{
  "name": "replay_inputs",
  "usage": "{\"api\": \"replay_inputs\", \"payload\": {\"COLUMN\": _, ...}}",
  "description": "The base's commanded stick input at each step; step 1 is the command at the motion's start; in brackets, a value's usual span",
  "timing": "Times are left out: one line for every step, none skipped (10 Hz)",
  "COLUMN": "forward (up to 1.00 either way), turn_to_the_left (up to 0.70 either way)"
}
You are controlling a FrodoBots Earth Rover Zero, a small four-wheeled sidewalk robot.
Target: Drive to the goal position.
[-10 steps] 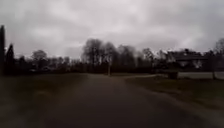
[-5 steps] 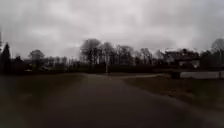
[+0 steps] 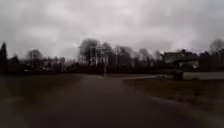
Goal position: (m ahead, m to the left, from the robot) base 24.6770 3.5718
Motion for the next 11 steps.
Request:
{"api": "replay_inputs", "payload": {"forward": 1.0, "turn_to_the_left": 0.03}}
{"api": "replay_inputs", "payload": {"forward": 1.0, "turn_to_the_left": 0.0}}
{"api": "replay_inputs", "payload": {"forward": 1.0, "turn_to_the_left": 0.0}}
{"api": "replay_inputs", "payload": {"forward": 1.0, "turn_to_the_left": 0.0}}
{"api": "replay_inputs", "payload": {"forward": 1.0, "turn_to_the_left": 0.0}}
{"api": "replay_inputs", "payload": {"forward": 1.0, "turn_to_the_left": 0.0}}
{"api": "replay_inputs", "payload": {"forward": 1.0, "turn_to_the_left": 0.0}}
{"api": "replay_inputs", "payload": {"forward": 1.0, "turn_to_the_left": 0.0}}
{"api": "replay_inputs", "payload": {"forward": 1.0, "turn_to_the_left": 0.0}}
{"api": "replay_inputs", "payload": {"forward": 1.0, "turn_to_the_left": 0.0}}
{"api": "replay_inputs", "payload": {"forward": 1.0, "turn_to_the_left": 0.0}}
